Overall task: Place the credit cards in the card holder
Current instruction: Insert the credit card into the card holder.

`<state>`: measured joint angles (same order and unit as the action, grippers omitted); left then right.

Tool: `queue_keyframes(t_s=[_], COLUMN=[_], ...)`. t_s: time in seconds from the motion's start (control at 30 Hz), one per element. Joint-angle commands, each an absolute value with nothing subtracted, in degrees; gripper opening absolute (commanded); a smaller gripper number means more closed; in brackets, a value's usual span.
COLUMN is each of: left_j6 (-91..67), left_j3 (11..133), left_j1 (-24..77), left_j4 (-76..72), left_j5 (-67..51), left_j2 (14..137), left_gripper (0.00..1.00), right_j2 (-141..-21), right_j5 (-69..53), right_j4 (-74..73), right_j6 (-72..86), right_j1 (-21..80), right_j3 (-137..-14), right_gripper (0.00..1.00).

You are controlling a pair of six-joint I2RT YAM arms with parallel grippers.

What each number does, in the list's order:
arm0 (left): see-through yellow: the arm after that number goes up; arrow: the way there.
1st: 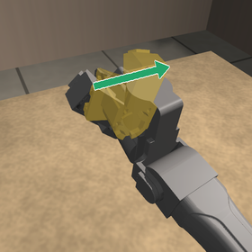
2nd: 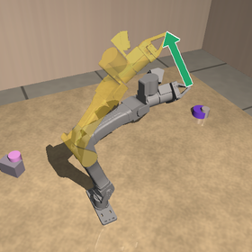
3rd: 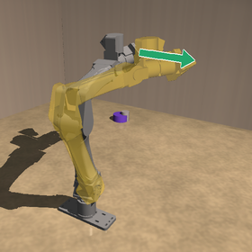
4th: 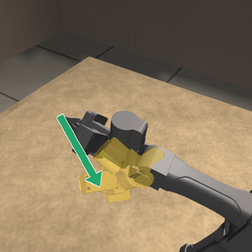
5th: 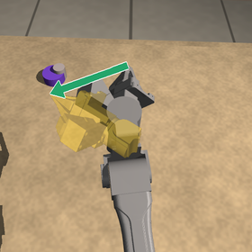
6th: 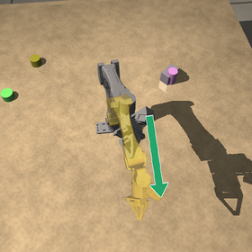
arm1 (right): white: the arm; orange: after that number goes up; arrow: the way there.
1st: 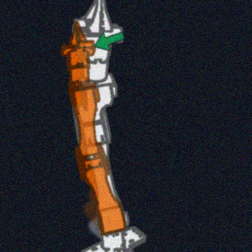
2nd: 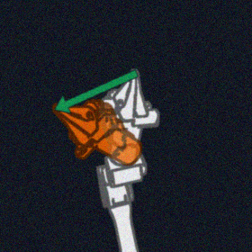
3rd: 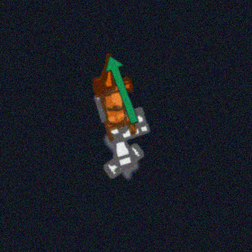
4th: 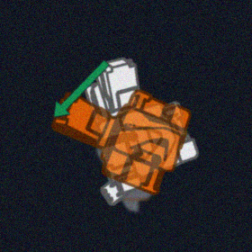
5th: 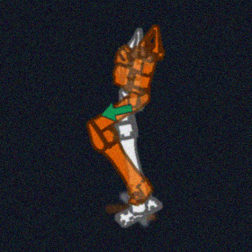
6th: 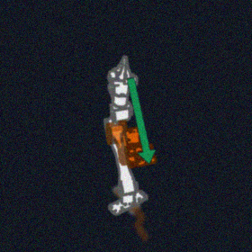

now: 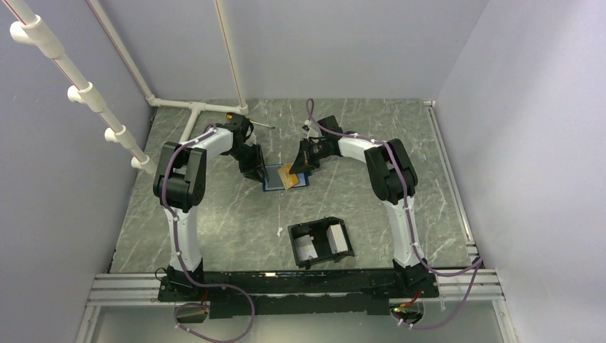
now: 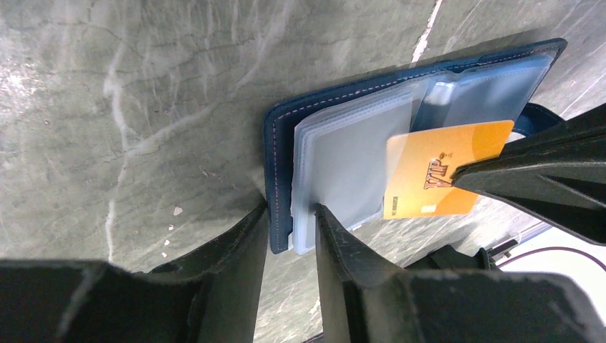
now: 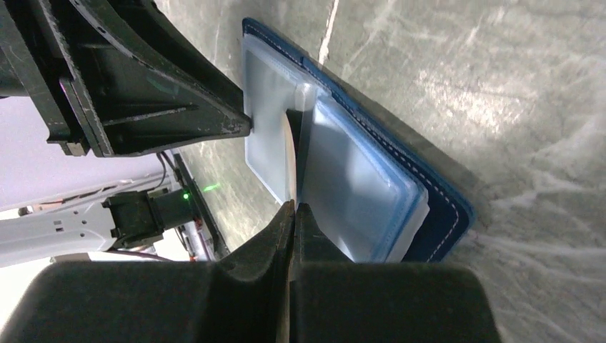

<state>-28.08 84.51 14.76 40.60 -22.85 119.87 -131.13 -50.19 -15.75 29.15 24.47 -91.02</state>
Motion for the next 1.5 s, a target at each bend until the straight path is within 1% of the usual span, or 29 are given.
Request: queue_keyframes(t_s=[0.0, 0.37, 0.6, 0.77, 0.87, 0.93, 1.13, 1.2, 1.3, 1.37, 1.47], left_j6=[-26.21, -26.1, -26.13, -26.19, -26.19, -26.15, -26.19, -26.0, -25.84, -25.84, -25.84], left_j3=[82.71, 82.92, 82.89, 82.56, 82.29, 82.11, 82.07, 81.88, 81.83, 81.83, 81.76], left_j1=[16.45, 16.78, 16.79, 16.85, 16.8, 16.8, 16.79, 16.79, 16.8, 16.85, 16.87], left_j4=[38.65, 38.76, 38.66, 38.08, 37.73, 37.62, 37.49, 37.38, 37.33, 37.2, 36.97], left_j5=[-17.58, -17.66, -17.88, -18.29, -18.57, -18.75, -19.31, -19.34, -19.64, -19.83, -20.68], left_j2=[125.33, 125.34, 125.31, 124.51, 123.94, 123.55, 122.77, 122.38, 122.17, 122.17, 122.46], left_gripper=[0.36, 0.35, 0.35, 0.33, 0.32, 0.32, 0.31, 0.3, 0.3, 0.29, 0.29], right_j2=[-132.22, -133.76, -133.24, -129.78, -127.72, -126.44, -122.83, -122.18, -121.55, -121.15, -121.15], right_j5=[-50.57, -49.92, -49.92, -45.76, -40.69, -38.28, -28.98, -27.31, -26.04, -24.64, -21.8], right_j4=[-8.65, -1.49, 5.81, 17.33, 16.55, 13.53, -4.05, -6.88, -8.64, -9.69, -12.08], right_j6=[31.4, 34.83, 39.17, 47.03, 46.15, 44.04, 33.38, 31.7, 30.41, 29.86, 28.35], right_j1=[24.78, 24.95, 25.67, 27.41, 28.04, 28.23, 28.63, 28.92, 29.45, 29.93, 31.3], right_j3=[-91.96, -90.54, -86.75, -78.64, -76.37, -76.57, -80.37, -80.61, -80.4, -80.67, -82.48], right_gripper=[0.0, 0.0, 0.0, 0.0, 0.0, 0.06, 0.29, 0.34, 0.41, 0.43, 0.44])
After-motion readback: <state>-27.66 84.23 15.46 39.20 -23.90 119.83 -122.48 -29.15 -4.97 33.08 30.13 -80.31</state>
